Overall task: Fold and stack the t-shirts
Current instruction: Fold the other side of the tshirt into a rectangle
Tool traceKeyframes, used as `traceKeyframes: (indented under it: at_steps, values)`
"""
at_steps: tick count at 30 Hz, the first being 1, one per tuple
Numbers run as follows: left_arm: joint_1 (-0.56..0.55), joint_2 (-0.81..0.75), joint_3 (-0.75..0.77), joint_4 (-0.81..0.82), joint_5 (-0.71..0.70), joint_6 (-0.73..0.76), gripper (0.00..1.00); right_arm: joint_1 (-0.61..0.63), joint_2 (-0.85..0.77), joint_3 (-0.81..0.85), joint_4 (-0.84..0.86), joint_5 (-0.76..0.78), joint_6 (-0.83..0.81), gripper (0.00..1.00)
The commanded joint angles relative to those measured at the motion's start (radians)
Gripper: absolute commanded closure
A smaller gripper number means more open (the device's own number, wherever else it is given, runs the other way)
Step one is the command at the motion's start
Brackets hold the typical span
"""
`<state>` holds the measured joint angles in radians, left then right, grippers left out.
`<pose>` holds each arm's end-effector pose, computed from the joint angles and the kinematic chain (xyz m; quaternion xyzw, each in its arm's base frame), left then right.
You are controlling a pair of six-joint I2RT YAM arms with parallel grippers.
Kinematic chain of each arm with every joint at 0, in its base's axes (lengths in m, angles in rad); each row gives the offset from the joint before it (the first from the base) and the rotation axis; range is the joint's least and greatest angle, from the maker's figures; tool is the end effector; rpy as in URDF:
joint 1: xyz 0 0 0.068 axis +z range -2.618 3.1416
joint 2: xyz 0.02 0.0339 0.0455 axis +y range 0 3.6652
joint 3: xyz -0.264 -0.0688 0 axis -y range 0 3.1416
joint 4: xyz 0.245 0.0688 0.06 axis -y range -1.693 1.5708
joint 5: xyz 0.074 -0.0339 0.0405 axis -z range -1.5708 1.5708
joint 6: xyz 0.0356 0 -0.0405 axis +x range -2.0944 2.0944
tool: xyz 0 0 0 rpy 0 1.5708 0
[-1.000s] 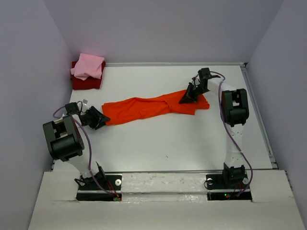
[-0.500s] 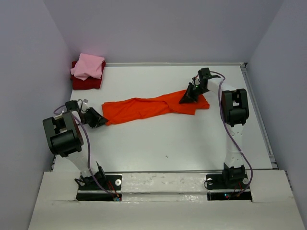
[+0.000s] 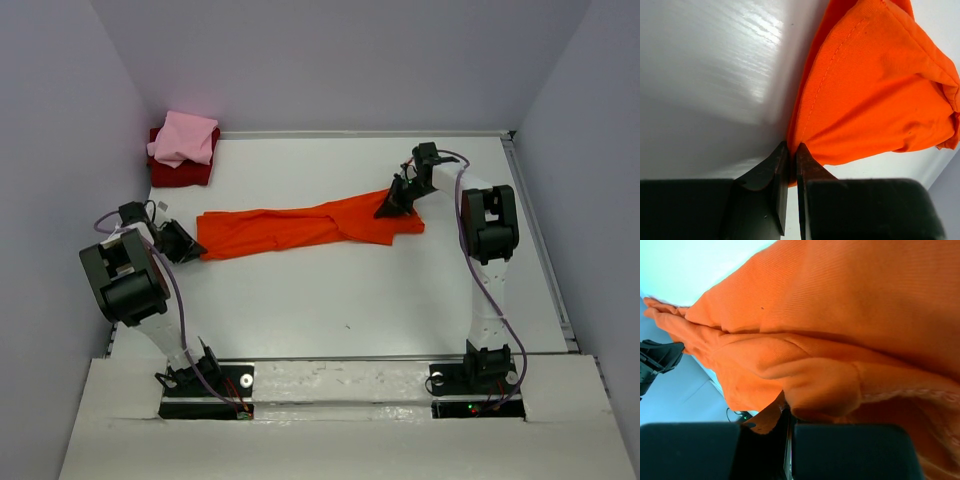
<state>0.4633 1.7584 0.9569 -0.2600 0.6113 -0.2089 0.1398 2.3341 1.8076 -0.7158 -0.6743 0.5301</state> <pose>0.3071 0.1306 0.1485 -0.2328 0.8963 -0.2584 0.2752 0.4696 0.0885 0.1366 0.1275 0.9238 0.3589 0.0385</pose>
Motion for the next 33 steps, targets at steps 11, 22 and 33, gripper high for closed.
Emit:
traceKeyframes:
  at_steps: [11, 22, 33]
  values:
    - [0.023, 0.029, 0.011, -0.051, 0.004, 0.069, 0.8, 0.011, -0.145, -0.166, -0.037, 0.111, -0.088, 1.0]
    - [0.025, -0.004, 0.017, -0.1, -0.002, 0.091, 0.8, 0.011, -0.225, -0.261, -0.076, 0.154, -0.131, 1.0]
    - [0.025, -0.072, -0.009, -0.177, -0.058, 0.098, 0.8, 0.011, -0.349, -0.438, -0.108, 0.228, -0.153, 1.0]
